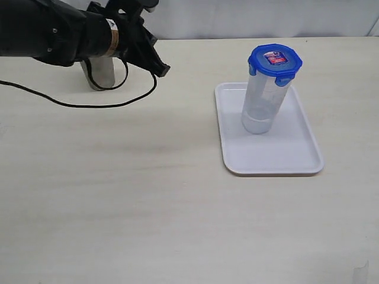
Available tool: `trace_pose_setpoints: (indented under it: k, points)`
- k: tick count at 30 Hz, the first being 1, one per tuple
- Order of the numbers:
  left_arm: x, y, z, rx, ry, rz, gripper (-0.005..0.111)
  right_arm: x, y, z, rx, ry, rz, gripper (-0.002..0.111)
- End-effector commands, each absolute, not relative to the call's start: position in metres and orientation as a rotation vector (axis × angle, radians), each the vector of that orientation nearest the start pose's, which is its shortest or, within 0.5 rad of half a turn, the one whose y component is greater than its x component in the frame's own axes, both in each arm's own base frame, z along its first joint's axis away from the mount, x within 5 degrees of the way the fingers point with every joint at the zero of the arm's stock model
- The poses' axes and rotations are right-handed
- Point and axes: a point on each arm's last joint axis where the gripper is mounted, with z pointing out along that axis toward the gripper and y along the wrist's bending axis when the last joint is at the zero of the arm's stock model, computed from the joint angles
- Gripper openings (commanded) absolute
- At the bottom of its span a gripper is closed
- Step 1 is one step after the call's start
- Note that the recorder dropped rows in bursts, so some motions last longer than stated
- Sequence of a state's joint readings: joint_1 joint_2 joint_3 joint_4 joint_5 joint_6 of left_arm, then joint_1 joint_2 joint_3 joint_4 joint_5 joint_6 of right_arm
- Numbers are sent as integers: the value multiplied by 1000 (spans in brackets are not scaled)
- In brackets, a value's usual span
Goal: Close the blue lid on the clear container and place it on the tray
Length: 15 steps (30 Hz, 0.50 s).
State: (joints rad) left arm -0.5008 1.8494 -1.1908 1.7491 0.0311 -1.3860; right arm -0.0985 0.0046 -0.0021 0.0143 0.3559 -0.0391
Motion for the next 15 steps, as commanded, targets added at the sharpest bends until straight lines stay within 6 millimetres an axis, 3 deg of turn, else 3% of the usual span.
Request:
trace_pose_setpoints:
  k: [1,8,15]
  points:
    - [344,-178,243,803,1924,7,0,53,-5,182,68,1828,-86,4]
    - [304,-157,280,721,1869,-41,0,53,-5,182,68,1828,-86,4]
    - [241,-122,335,616,1707,-87,0,53,-5,182,68,1828,-86,4]
